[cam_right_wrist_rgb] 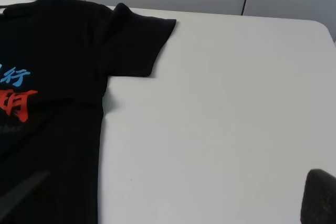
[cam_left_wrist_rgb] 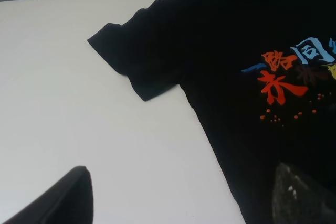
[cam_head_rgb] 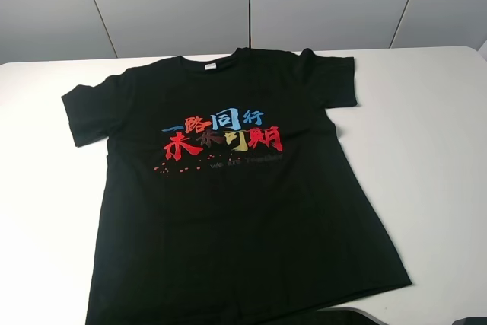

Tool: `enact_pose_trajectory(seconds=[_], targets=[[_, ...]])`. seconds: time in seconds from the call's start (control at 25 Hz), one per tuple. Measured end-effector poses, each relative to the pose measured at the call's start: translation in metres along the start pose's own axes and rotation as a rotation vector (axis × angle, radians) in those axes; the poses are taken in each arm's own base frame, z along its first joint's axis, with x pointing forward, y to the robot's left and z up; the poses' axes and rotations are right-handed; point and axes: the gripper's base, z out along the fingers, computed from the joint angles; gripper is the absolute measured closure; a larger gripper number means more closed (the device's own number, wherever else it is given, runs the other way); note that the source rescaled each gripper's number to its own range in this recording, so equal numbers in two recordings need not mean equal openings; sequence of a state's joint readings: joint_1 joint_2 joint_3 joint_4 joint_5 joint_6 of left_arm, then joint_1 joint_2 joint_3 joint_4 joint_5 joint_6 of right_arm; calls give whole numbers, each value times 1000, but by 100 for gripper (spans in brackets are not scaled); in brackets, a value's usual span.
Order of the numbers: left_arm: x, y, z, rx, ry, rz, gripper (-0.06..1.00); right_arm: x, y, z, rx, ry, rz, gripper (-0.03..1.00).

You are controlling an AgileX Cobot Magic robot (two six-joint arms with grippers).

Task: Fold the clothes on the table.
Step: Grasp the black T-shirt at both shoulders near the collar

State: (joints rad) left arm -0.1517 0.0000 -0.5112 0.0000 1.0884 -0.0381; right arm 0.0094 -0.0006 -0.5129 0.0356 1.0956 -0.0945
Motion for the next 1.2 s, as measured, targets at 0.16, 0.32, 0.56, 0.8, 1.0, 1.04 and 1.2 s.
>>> enact_pose_trajectory(seconds=[0.16,0.32,0.56,0.8,1.0,1.04,1.2], targets=[[0,0,0,0,0,0,-6,0,0,0,0,0,0,-3],[0,0,0,0,0,0,-6,0,0,0,0,0,0,-3],[0,0,0,0,0,0,-6,0,0,0,0,0,0,-3],[0,0,0,0,0,0,-6,0,0,0,0,0,0,-3],[0,0,0,0,0,0,-6,0,0,0,0,0,0,-3],[0,0,0,0,0,0,-6,0,0,0,0,0,0,-3],[0,0,0,0,0,0,-6,0,0,0,0,0,0,-3]])
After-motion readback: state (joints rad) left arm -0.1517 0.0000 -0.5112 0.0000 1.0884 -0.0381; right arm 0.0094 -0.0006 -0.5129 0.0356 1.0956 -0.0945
